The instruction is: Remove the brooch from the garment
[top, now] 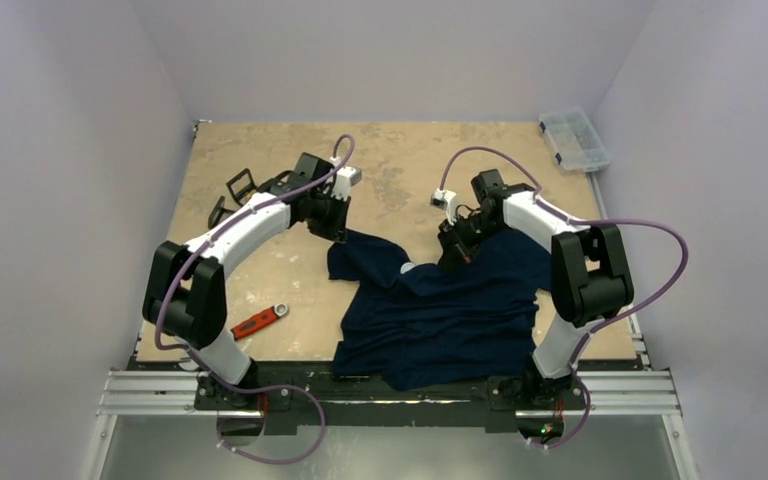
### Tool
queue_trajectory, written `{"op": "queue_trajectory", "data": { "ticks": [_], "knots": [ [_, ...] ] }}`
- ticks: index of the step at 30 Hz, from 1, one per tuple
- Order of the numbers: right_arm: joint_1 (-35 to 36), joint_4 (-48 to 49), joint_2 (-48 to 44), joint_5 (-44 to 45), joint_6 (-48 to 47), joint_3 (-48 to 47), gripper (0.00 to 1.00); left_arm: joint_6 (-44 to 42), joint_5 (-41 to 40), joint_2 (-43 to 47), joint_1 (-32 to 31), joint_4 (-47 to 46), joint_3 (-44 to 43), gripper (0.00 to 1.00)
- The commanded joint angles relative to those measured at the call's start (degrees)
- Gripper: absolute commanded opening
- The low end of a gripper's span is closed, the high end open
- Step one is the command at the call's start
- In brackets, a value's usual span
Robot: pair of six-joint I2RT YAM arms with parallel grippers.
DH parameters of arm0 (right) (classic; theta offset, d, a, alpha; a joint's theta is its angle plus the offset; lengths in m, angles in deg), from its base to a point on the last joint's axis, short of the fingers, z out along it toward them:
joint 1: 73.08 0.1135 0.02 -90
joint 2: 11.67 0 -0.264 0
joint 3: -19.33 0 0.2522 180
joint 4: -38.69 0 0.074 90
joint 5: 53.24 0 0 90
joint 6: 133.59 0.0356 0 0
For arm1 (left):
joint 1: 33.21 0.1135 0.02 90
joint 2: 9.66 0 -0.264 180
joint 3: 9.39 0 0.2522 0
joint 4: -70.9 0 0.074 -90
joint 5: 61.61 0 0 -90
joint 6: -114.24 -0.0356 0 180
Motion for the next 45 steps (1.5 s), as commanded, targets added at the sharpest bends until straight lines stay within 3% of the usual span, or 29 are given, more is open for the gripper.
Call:
{"op": "queue_trajectory", "data": {
  "ticks": [1,9,13,16,18,19,22,27,32,37,45],
  "knots": [
    [0.2,-2.3,-2.6,-2.2,-5.7,0.8,0.0,-1.5,-4.7,2.3,1.3,-1.6,3.8,0.0],
    [1.1,-2.3,-4.6,0.6,-10.0,6.0,0.0,0.0,-8.3,1.5,5.1,-2.1,5.4,0.0],
    [2.0,-3.3,-4.1,0.9,-11.2,5.8,0.0,-1.7,-1.2,0.3,5.3,-1.3,4.2,0.0],
    [2.3,-3.2,-4.2,0.1,-11.4,5.5,0.0,-3.0,6.0,2.9,5.1,-5.0,4.8,0.43],
    [2.3,-2.9,-4.5,-0.3,-11.4,5.4,0.0,-4.8,10.3,5.3,4.4,-8.6,5.1,0.58],
    [2.4,-2.8,-4.6,-0.4,-11.3,5.3,0.0,-6.6,12.3,5.9,3.7,-9.8,4.5,0.6],
    [2.4,-2.9,-4.5,-0.5,-10.8,5.4,0.0,-9.6,19.9,5.2,2.0,-14.0,2.9,0.59],
    [2.3,-1.5,-5.0,-1.7,-8.2,5.3,0.0,-6.5,29.1,-0.3,-2.5,-24.3,2.3,0.52],
    [2.4,-0.7,-5.4,-2.3,-6.9,4.8,0.0,-3.7,29.1,-7.6,-8.2,-25.0,-1.6,0.43],
    [2.3,-1.0,-6.1,-2.2,-7.3,4.7,0.0,2.4,28.0,-14.2,-9.4,-25.1,-4.7,0.43],
    [2.3,-1.4,-6.9,-2.5,-8.2,5.3,0.0,0.9,26.2,-17.4,-10.8,-20.2,-4.7,0.45]
  ]
}}
